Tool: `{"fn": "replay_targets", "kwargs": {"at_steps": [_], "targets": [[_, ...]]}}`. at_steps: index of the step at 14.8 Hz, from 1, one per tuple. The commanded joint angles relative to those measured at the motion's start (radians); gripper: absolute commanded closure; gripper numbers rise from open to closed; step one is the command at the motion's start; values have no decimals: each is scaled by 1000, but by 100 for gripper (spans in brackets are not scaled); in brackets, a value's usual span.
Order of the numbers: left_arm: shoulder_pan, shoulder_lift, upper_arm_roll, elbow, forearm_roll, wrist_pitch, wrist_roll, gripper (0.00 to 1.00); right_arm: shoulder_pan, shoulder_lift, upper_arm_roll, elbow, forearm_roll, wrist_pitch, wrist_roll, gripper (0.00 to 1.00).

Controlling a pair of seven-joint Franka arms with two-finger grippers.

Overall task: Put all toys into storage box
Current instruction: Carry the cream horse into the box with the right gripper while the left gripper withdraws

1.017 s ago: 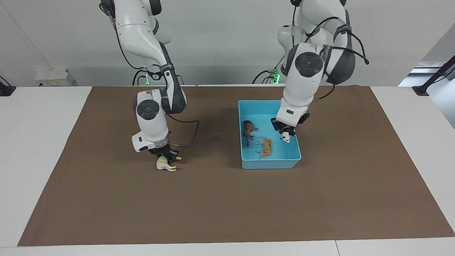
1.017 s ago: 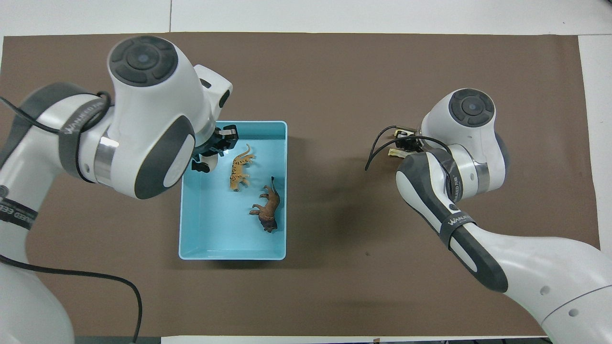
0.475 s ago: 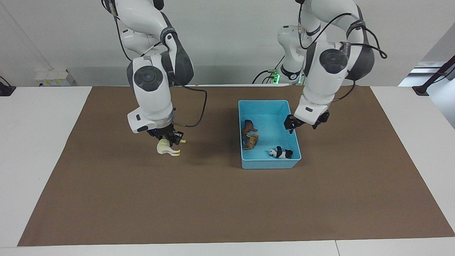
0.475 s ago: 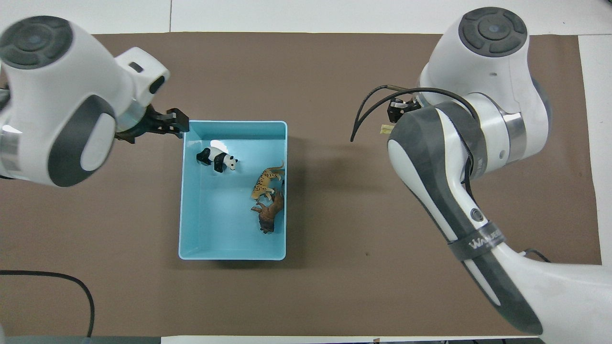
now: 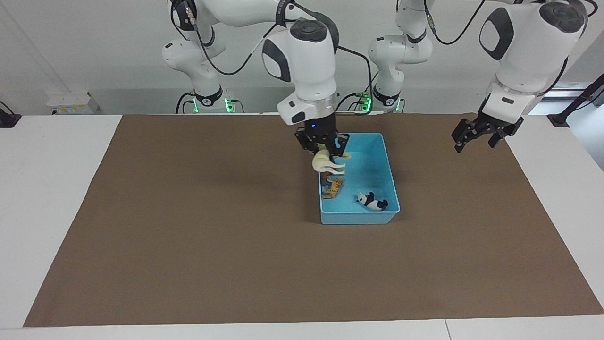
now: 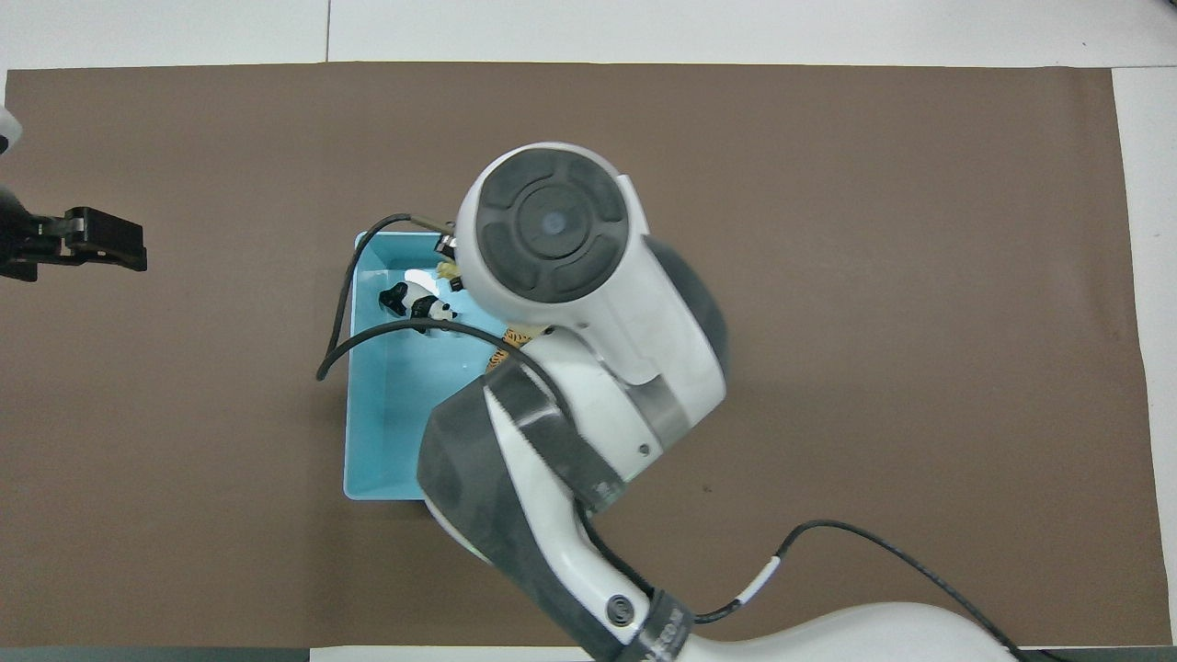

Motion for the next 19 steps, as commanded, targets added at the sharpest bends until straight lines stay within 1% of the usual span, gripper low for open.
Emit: {"fn": "replay_targets", "kwargs": {"at_steps": [1,2,3,4,5,8,10,11,12,13,15,17,19], "targets": [[2,-75,-4,-46,6,-69,3,0,36,99,-6,1,20,141,46,100],[1,-92,-5,-48,4,-103,3,0,43,99,-5,-49,23,189,51,100],[1,-97,-7,-48,4,-114,4,0,60,99,-6,-65,25,217,108,42],[2,-106,-5,-51,4,-123,15,0,72,98,-6,-62,19,208,194,3],[11,-115,-7,-69,4,-123,39,0,74,96,-6,-57,10,195,254,0],[34,-110,-16,-62,-3,-125,113,0,82,92,-14,-53,14,174,287,0],[68,-106,-37,-42,-16,-125,113,0,48,28,-40,-46,3,114,272,0],[82,-101,-60,-31,-19,-132,113,0,5,-21,-58,-57,12,91,246,0],[84,-97,-70,-29,-19,-141,112,0,-71,-76,-58,-60,17,15,177,0],[82,-97,-70,-31,-19,-143,110,0,-131,-103,-57,-60,17,-56,69,0],[77,-100,-70,-36,-20,-142,112,0,-235,-158,-67,-79,5,-143,-187,0],[76,-101,-70,-39,-22,-140,113,0,-361,-196,-68,-127,3,-165,-468,0],[76,-101,-68,-37,-49,-137,109,0,-488,-215,-68,-175,0,-164,-801,0]]}}
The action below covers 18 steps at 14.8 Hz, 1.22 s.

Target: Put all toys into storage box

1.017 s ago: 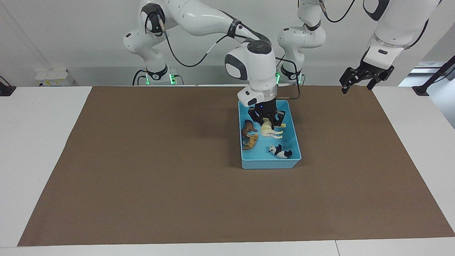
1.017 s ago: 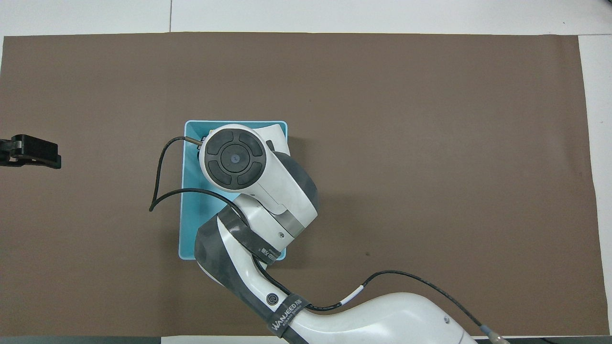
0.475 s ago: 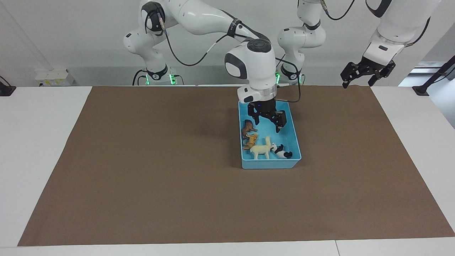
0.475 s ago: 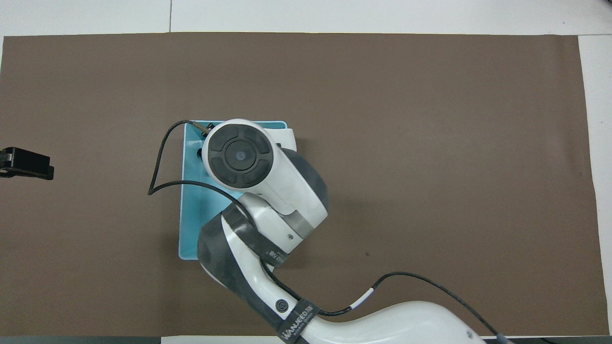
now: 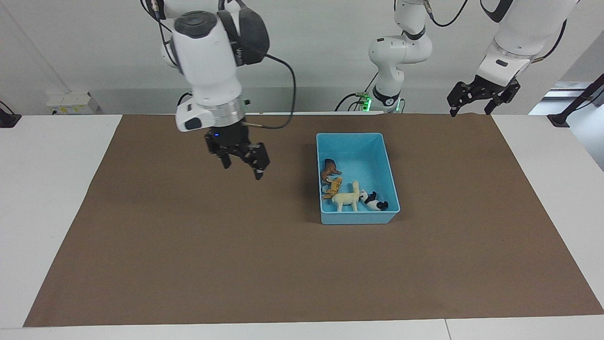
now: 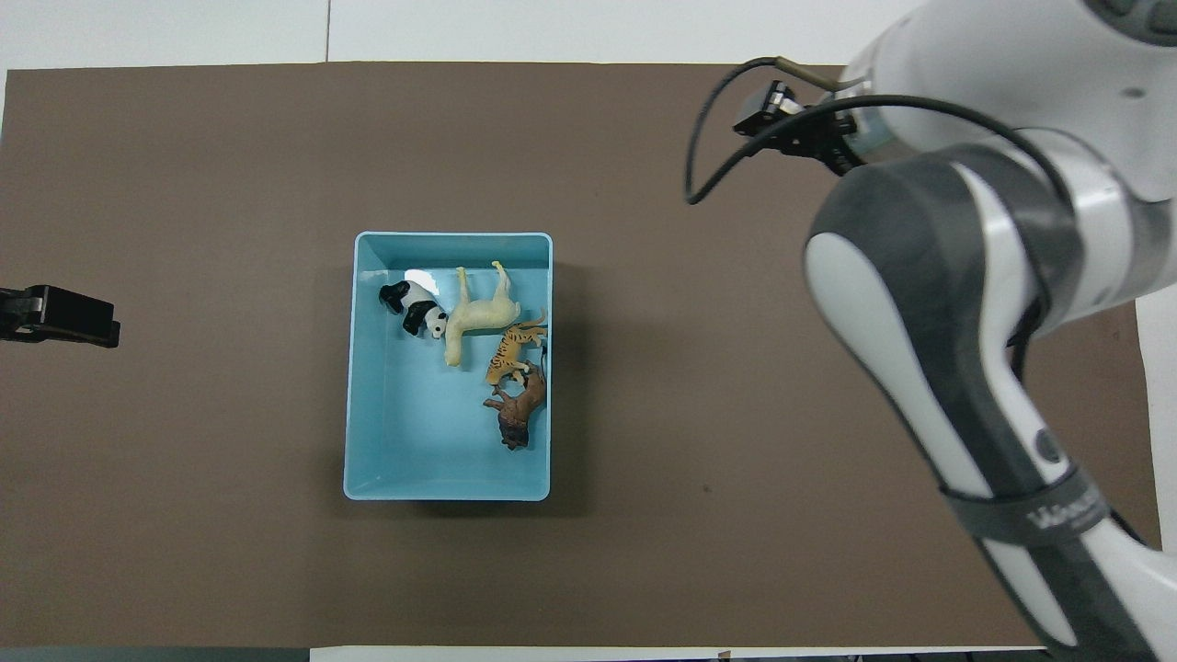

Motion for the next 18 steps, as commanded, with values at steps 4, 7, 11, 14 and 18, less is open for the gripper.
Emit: {"fn": "replay_targets", "kwargs": {"at_steps": [4,7,11,14,18], "targets": [[15,-14,-3,-4,-31,-14,18,0,-223,-77,14,-189,-22,-10,-526,0],[16,-20,-3,-15,-31,-14,15,0,-273,-111,14,-198,-45,-79,-612,0],[18,-20,-3,-17,-31,-8,15,0,-333,-200,14,-200,-45,-179,-718,0],[18,-18,-5,-17,-32,7,16,0,-346,-264,14,-198,-53,-263,-730,0],[19,-18,-5,-20,-34,55,18,0,-346,-347,14,-220,-66,-331,-756,0]]}}
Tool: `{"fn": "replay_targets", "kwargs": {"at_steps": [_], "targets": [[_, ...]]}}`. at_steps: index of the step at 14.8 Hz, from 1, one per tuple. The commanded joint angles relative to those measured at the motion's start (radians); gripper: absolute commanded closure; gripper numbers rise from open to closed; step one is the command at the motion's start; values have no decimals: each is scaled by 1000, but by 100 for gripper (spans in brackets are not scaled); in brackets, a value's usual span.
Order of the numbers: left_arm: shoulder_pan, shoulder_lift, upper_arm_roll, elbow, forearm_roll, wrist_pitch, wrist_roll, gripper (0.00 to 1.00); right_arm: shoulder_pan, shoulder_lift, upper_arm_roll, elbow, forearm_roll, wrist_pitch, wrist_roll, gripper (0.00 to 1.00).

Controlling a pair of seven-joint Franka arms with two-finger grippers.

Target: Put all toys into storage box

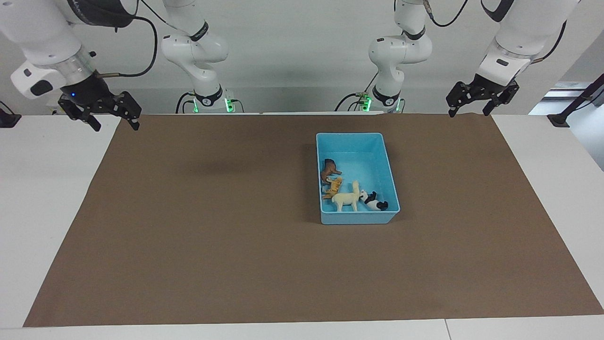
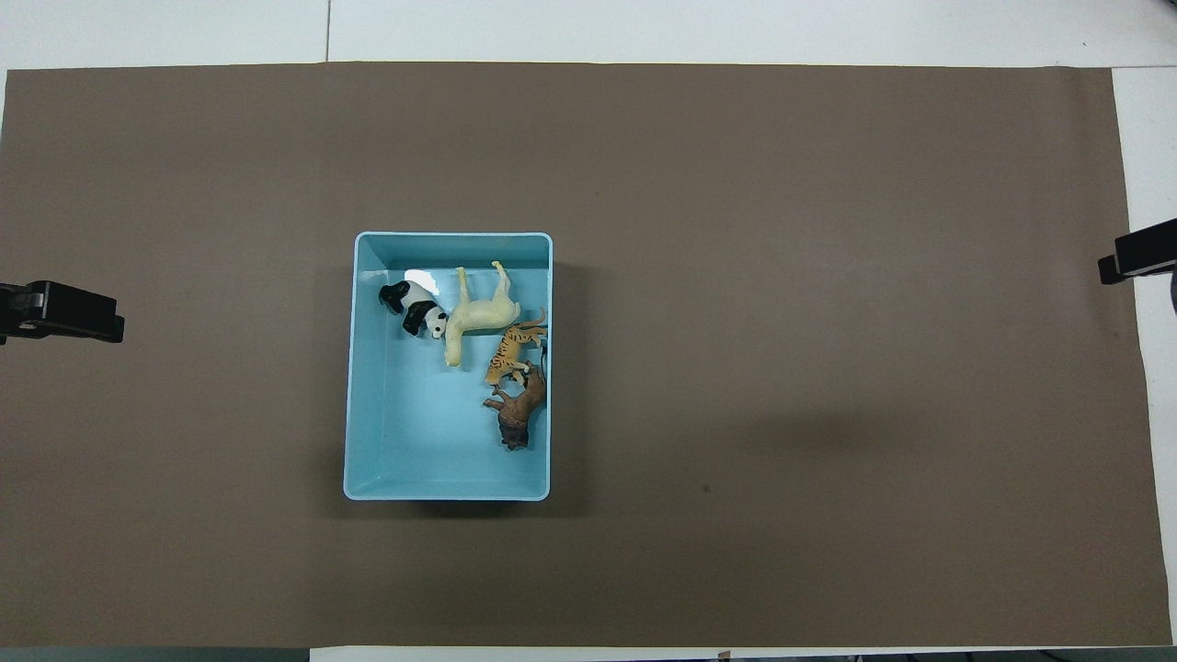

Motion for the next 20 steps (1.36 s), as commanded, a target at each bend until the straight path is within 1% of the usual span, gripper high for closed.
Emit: {"fn": "replay_targets", "kwargs": {"at_steps": [1,3,4,7,9,12,20], "targets": [[17,-18,-6,-19,-17,44,16,0,-14,-93,15,-96,-18,-3,-40,0],[17,-20,-6,-27,-17,45,16,0,-13,-166,16,-189,-24,13,-37,0],[17,-20,-6,-27,-17,47,16,0,-16,-173,16,-205,-24,14,-37,0],[17,-20,-5,-27,-42,57,13,0,-65,-167,25,-201,-24,38,-72,0],[17,-20,-6,-27,-48,61,12,0,-65,-164,25,-190,-59,37,-92,0],[17,-21,-5,-30,-57,58,12,0,-53,-128,25,-130,-72,70,-28,0],[17,-29,-3,-45,-55,44,18,0,-48,-138,27,-144,-77,63,-20,0]]}}
